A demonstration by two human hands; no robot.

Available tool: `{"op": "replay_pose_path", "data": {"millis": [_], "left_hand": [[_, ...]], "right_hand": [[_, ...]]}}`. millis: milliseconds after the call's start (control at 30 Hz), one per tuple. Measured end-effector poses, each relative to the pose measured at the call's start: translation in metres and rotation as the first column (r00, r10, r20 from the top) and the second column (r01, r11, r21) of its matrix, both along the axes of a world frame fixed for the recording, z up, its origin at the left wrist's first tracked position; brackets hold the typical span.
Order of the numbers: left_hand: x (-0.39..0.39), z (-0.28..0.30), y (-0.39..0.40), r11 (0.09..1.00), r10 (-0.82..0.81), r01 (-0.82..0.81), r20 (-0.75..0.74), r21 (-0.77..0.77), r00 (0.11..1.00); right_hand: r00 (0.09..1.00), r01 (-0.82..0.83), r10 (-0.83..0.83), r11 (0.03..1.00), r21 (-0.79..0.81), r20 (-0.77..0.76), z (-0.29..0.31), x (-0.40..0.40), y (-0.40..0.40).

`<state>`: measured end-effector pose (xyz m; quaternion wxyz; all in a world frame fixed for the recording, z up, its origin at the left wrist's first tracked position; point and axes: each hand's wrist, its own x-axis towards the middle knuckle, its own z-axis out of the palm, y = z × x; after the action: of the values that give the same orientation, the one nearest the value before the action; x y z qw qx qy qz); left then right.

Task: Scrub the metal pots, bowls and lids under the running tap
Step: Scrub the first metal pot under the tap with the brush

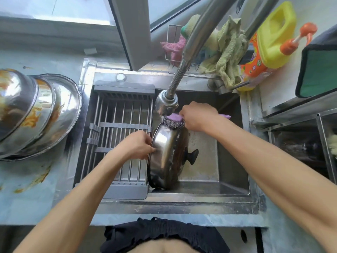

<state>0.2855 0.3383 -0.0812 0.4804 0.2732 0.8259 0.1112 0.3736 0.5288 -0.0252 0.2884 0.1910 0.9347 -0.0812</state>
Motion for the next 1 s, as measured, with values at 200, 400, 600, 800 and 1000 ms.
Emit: {"op": "replay_pose_path", "data": {"millis": [200, 400, 600, 800, 1000], "left_hand": [[0.004, 0.0, 0.013, 0.985, 0.12, -0.102, -0.131, 0.137, 0.984], [-0.002, 0.001, 0.006, 0.984, 0.153, -0.154, 0.015, 0.094, 0.988], [0.005, 0.001, -0.002, 0.993, 0.12, -0.12, 0.044, 0.015, 0.992], [0.001, 0.009, 0.019, 0.971, 0.2, -0.19, -0.052, 0.145, 0.978], [-0.004, 0.015, 0.016, 0.999, 0.007, -0.01, -0.082, -0.036, 0.997]], "right_hand": [[0.998, -0.064, 0.064, 0.998, -0.001, -0.001, 0.002, -0.004, -0.004], [0.998, -0.055, 0.054, 0.998, -0.023, -0.035, 0.0, -0.002, -0.009], [0.997, 0.081, -0.081, 0.996, -0.045, 0.015, -0.001, 0.002, 0.006], [1.0, -0.017, 0.017, 0.999, -0.031, -0.016, 0.003, 0.003, -0.005], [1.0, 0.003, -0.003, 1.0, -0.014, -0.016, -0.002, -0.001, -0.002]]}}
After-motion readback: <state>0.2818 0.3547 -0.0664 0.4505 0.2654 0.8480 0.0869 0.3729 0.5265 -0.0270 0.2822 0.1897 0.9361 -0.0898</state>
